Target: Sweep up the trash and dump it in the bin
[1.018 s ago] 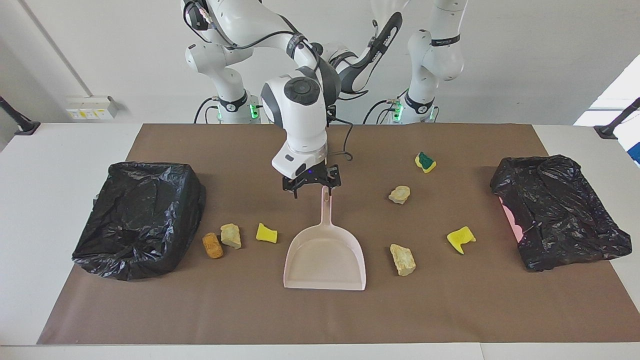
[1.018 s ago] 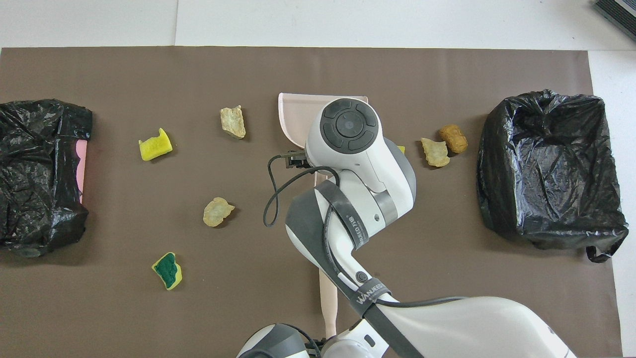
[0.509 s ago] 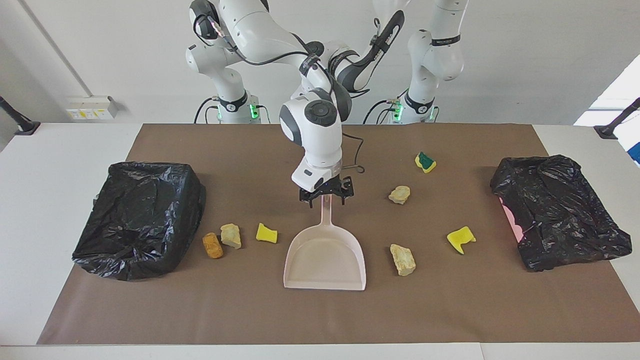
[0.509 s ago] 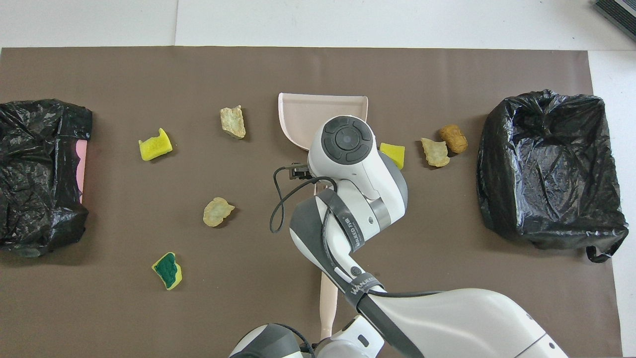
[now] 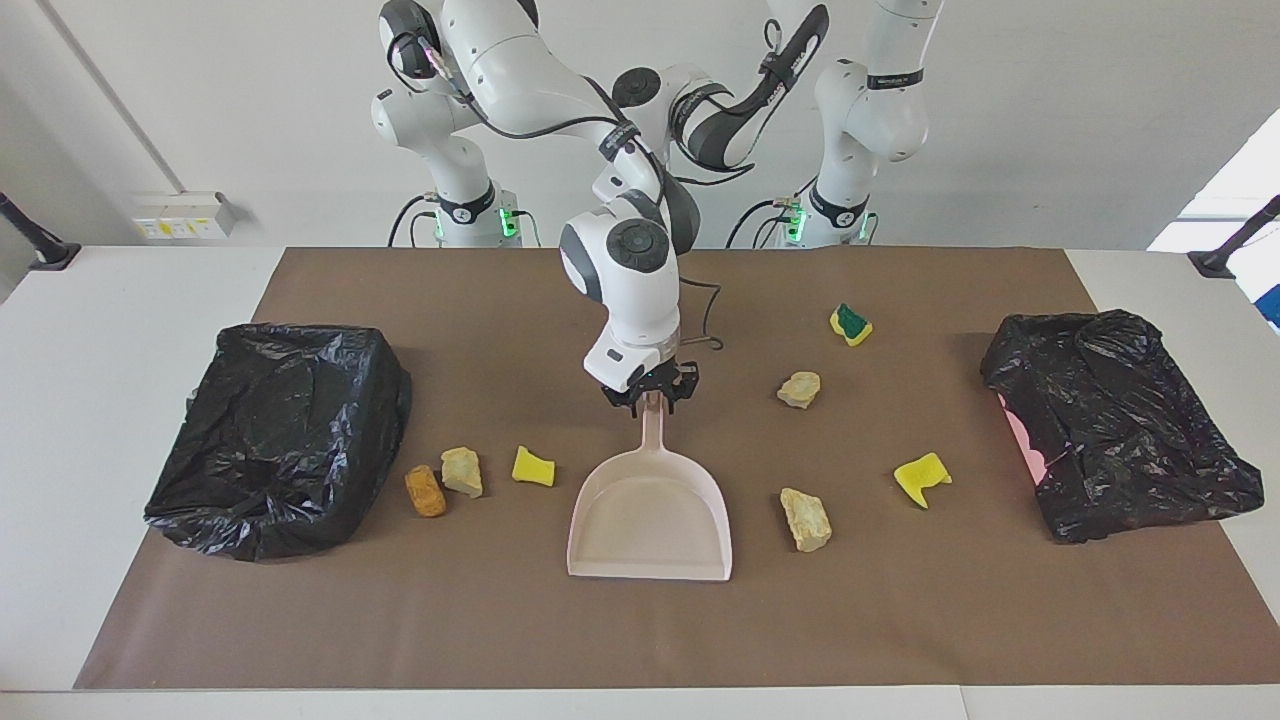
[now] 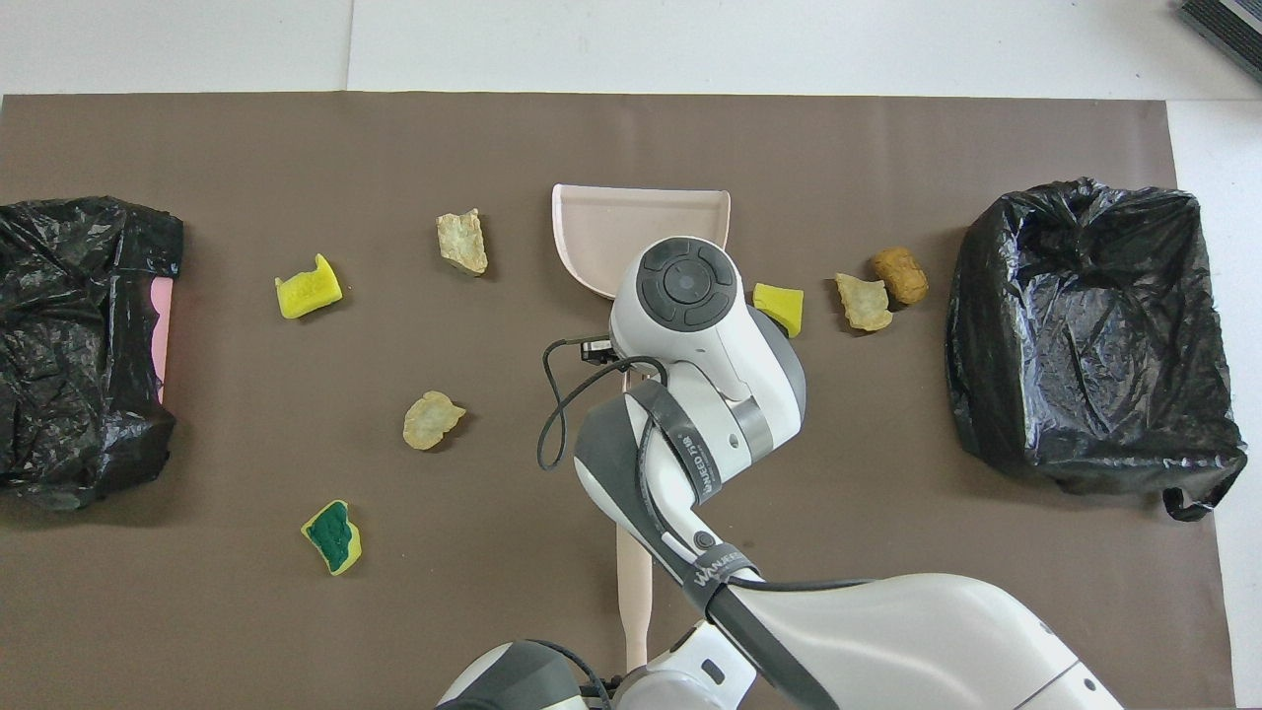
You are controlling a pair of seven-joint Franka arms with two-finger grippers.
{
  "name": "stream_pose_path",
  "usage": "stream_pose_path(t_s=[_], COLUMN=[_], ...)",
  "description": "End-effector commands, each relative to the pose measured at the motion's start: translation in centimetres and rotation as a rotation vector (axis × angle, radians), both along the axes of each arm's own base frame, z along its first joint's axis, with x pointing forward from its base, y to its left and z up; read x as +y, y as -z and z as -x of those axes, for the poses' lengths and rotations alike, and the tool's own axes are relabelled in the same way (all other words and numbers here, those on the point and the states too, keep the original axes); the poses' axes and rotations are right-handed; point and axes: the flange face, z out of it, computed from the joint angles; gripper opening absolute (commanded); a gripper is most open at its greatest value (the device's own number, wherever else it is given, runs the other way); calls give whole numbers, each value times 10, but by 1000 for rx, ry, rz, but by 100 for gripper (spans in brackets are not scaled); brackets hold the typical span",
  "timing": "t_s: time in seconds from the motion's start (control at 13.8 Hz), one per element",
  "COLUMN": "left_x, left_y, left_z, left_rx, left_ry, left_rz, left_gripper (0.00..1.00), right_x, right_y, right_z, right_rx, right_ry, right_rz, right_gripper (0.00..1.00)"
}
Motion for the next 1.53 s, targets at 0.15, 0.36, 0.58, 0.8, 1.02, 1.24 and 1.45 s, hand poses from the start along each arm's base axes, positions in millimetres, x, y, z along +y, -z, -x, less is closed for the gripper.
stream_pose_path(t_s=[0.15,0.36,0.58,0.8,1.02,1.24,1.45], left_x=[4,8,8,9,11,30,65], left_y=[9,21,21,20,4,-26,-52], left_z=[2,4,5,4,-6,-42,-104], left_rx=[0,12,14,18,18,29,-28], left_ry=[2,1,0,-2,-22,-91,-154], left_rz=[11,-15,-19,-26,-18,-36,-114], left_gripper=[53,73,43,0,0,0,0], right_x=[-17,-68,-121,-160,-177,-185,-213], right_y=[-18,-97,-149,-161,-156,-143,-137], right_z=[-2,-7,1,17,41,54,43], right_rx=[26,8,43,98,123,135,105], right_ry=[-19,20,-14,-55,-206,-431,-902], right_rz=[61,76,89,104,125,136,78], right_gripper=[0,0,0,0,0,0,0])
